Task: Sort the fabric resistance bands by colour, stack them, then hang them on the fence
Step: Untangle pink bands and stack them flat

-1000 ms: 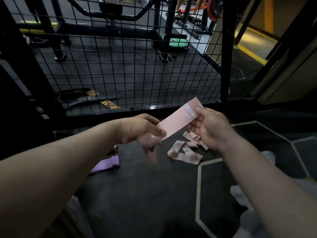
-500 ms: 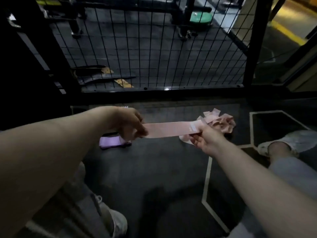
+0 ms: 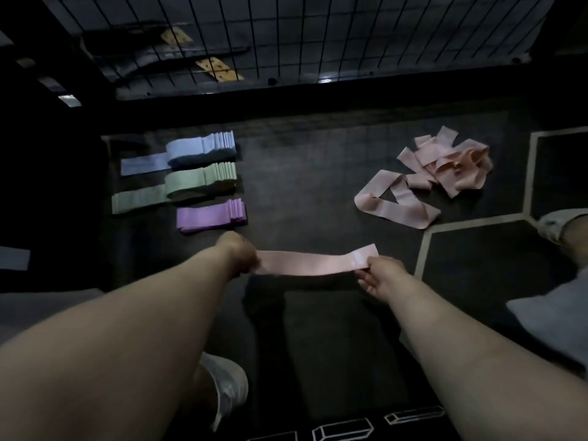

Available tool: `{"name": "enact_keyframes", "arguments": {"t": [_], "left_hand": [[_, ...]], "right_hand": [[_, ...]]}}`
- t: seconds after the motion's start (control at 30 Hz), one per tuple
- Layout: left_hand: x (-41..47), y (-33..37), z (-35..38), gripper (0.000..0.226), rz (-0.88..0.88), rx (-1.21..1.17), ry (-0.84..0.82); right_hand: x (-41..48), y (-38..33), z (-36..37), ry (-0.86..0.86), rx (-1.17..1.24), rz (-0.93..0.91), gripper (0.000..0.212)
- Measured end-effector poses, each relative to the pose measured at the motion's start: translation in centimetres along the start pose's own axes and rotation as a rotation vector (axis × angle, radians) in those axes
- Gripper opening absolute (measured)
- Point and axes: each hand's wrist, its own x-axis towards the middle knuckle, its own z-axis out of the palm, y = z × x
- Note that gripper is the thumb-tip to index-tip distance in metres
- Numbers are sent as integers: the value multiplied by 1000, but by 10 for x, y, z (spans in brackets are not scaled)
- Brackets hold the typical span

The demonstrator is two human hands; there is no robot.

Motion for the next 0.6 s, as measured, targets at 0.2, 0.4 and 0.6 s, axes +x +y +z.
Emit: {"name": "enact_keyframes", "arguments": {"t": [0.2,0.4,0.6], "left_hand": [[38,-16,14,30,-162,-391,230],[48,-16,24,20,-198,-555,385],[58,-21,33,22,-200,-557,427]], "right_hand": [[32,-14,22,39,-100,-109,22],[51,-22,36,-13,-168,-110,20],[61,-24,33,-10,-297,-123,12]]}}
